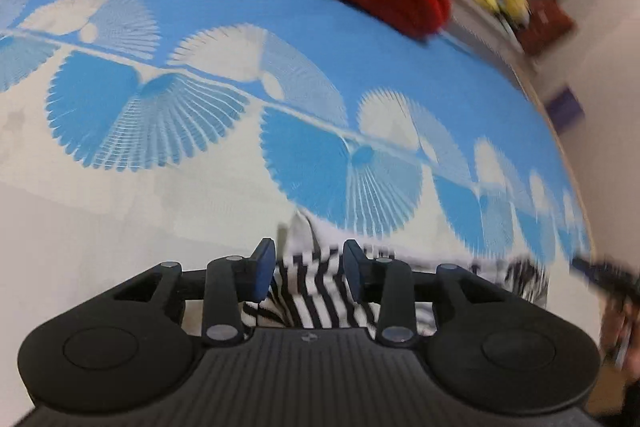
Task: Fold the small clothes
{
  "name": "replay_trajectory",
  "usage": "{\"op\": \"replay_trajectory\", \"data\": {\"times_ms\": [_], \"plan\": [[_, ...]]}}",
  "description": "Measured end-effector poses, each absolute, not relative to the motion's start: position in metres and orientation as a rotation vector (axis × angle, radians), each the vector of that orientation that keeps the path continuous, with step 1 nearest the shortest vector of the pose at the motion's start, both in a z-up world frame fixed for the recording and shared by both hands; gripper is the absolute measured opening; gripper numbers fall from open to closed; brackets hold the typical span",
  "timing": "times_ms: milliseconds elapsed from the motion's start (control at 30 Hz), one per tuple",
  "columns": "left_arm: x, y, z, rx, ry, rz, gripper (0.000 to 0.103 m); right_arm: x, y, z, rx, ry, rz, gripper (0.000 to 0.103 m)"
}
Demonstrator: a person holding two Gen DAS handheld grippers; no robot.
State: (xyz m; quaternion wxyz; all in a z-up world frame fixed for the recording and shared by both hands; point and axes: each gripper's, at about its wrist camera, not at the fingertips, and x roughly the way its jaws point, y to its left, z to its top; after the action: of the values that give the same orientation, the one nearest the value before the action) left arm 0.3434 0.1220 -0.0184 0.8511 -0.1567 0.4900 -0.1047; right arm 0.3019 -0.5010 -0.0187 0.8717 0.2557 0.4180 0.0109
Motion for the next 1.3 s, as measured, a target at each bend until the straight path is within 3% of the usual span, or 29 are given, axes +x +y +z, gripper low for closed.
{"op": "replay_trajectory", "data": {"times_ms": [33,133,233,300,467,533,600,667,733,767,800,833,1000,1100,1200,1300], "plan": [[0.339,0.113,-0.018,-0.272,1.037,-0.261,0.044,0.303,-0.498,-0.02,0.509,0.883,0.065,0.035],[0.325,0.084,-0.025,-0.108,1.052,-0.355,0.069,0.302,-0.479,-0.028,0.372,0.947,0.204,0.038],[0.317,0.067,-0.041,0.029,1.072,-0.339,0.07,0.3,-0.451,-0.038,0.205,1.015,0.293,0.043],[0.321,0.072,-0.047,-0.062,1.098,-0.31,0.07,0.298,-0.438,-0.042,0.144,1.041,0.31,0.046],[0.332,0.059,-0.047,-0.196,1.092,-0.313,0.067,0.306,-0.43,-0.038,0.273,1.031,0.318,0.05],[0.339,0.046,-0.048,-0.217,1.107,-0.32,0.06,0.312,-0.423,-0.04,0.299,1.04,0.309,0.051],[0.346,0.034,-0.054,-0.194,1.148,-0.288,0.044,0.32,-0.413,-0.048,0.292,1.066,0.276,0.051],[0.353,0.024,-0.063,-0.164,1.207,-0.234,0.021,0.328,-0.406,-0.056,0.272,1.113,0.227,0.051],[0.359,0.019,-0.068,-0.138,1.223,-0.206,0.016,0.333,-0.4,-0.061,0.271,1.139,0.197,0.048],[0.362,0.019,-0.065,-0.133,1.2,-0.189,0.014,0.336,-0.398,-0.064,0.269,1.151,0.17,0.025],[0.363,0.022,-0.061,-0.138,1.174,-0.173,0.014,0.338,-0.398,-0.066,0.278,1.156,0.145,0.014],[0.366,0.027,-0.055,-0.161,1.137,-0.156,0.013,0.34,-0.399,-0.065,0.3,1.15,0.123,0.01],[0.373,0.053,-0.033,-0.353,0.954,-0.091,0.0,0.345,-0.412,-0.029,0.461,0.907,0.053,0.008],[0.38,0.059,-0.033,-0.375,0.893,-0.03,0.0,0.346,-0.411,-0.018,0.472,0.779,0.014,0.008],[0.391,0.063,-0.039,-0.445,0.913,-0.055,0.002,0.354,-0.41,-0.035,0.484,0.822,-0.031,0.01],[0.395,0.059,-0.04,-0.449,0.947,-0.089,0.009,0.363,-0.409,-0.053,0.478,0.902,-0.078,0.022]]}}
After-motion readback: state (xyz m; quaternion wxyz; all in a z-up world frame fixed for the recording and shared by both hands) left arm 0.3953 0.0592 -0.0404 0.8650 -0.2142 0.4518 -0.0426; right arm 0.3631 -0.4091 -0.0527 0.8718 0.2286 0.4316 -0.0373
